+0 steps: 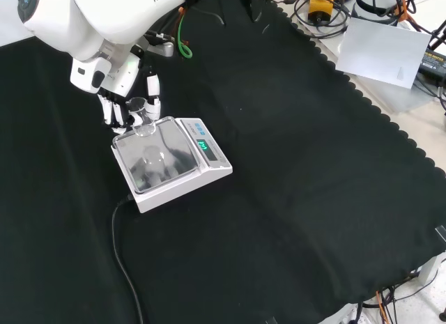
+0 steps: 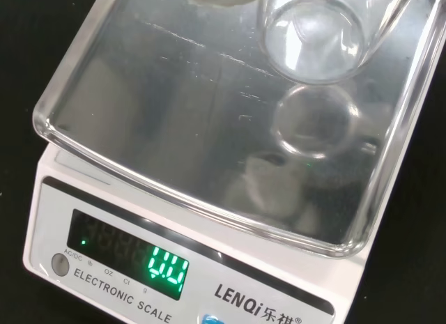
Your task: Put the beaker on the electronic balance.
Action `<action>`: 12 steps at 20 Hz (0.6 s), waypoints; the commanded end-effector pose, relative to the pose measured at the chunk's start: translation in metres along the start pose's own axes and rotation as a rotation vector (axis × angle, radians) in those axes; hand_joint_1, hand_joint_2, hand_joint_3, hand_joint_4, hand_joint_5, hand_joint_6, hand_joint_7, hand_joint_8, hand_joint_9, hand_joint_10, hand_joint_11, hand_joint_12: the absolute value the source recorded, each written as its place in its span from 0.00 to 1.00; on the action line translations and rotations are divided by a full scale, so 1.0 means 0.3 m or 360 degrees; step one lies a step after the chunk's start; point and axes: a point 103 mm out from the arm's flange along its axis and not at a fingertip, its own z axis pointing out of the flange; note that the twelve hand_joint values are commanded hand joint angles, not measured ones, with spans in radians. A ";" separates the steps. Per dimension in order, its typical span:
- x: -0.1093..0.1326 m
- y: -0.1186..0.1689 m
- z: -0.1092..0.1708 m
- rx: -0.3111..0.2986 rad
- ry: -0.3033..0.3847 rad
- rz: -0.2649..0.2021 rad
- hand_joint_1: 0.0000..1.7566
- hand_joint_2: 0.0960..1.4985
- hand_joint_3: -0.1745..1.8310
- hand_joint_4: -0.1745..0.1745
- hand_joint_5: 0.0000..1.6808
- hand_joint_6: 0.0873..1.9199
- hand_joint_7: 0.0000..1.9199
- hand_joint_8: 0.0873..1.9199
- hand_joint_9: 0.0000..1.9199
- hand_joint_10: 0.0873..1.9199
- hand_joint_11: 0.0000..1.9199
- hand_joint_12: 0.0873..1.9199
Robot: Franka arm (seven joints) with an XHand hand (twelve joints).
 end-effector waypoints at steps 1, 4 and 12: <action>0.088 0.095 0.114 0.0131 0.0029 -0.0146 0.77 0.79 0.09 0.00 0.45 0.68 0.34 0.62 0.40 0.68 0.50 0.53; 0.100 0.089 0.122 0.0138 0.0026 -0.0158 0.77 0.79 0.09 0.00 0.45 0.68 0.34 0.62 0.40 0.68 0.50 0.53; 0.113 0.080 0.133 0.0146 0.0016 -0.0166 0.77 0.79 0.09 0.00 0.45 0.68 0.34 0.61 0.40 0.68 0.50 0.53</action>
